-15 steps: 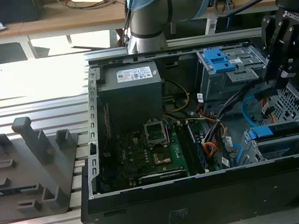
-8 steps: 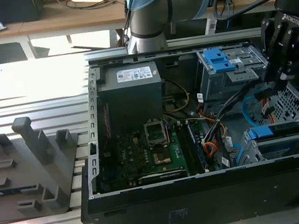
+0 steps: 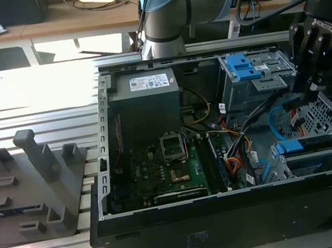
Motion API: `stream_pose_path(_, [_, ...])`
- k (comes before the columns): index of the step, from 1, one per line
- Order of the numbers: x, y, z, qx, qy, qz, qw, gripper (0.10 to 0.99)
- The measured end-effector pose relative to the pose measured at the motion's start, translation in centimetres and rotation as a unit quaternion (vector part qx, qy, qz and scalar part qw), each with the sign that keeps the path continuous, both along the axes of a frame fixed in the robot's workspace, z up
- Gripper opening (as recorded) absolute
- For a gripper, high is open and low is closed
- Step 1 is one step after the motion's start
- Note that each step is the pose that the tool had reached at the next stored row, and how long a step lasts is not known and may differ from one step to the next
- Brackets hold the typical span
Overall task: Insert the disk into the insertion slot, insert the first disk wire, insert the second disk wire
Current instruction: 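Insert the first disk wire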
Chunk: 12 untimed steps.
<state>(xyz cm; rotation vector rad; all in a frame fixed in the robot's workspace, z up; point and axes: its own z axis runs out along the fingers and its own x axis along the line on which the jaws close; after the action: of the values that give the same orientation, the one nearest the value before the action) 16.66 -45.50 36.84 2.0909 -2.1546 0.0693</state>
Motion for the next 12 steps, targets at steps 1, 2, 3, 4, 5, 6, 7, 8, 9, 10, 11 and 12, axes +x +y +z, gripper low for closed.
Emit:
stream_pose_path(1, [0.00,0.00,-0.03,-0.0002,0.0000,0.000,1.0000,0.361])
stream_pose_path(2, [0.00,0.01,-0.06,-0.0005,0.0000,0.000,1.0000,0.361])
stream_pose_path(3, [0.00,0.01,-0.10,-0.0008,0.0000,0.000,1.0000,0.361])
stream_pose_path(4, [0.00,0.01,-0.13,-0.0011,0.0000,0.000,1.0000,0.361])
stream_pose_path(5, [0.00,0.02,-0.17,-0.0014,0.0000,0.000,1.0000,0.361])
stream_pose_path(6, [0.00,0.02,-0.23,-0.0020,0.0000,0.000,1.0000,0.361])
stream_pose_path(7, [0.00,0.03,-0.30,-0.0024,0.0000,0.000,1.0000,0.361])
stream_pose_path(8, [0.00,0.03,-0.36,-0.0026,0.0000,0.000,1.0000,0.361])
stream_pose_path(9, [0.00,0.04,-0.50,-0.0029,0.0000,0.000,1.0000,0.361])
stream_pose_path(10, [0.00,0.04,-0.61,-0.0034,0.0000,0.000,1.0000,0.361])
stream_pose_path(11, [0.00,0.05,-0.73,-0.0037,0.0000,0.000,1.0000,0.361])
stream_pose_path(12, [0.00,0.06,-0.78,-0.0042,0.0000,0.000,1.0000,0.361])
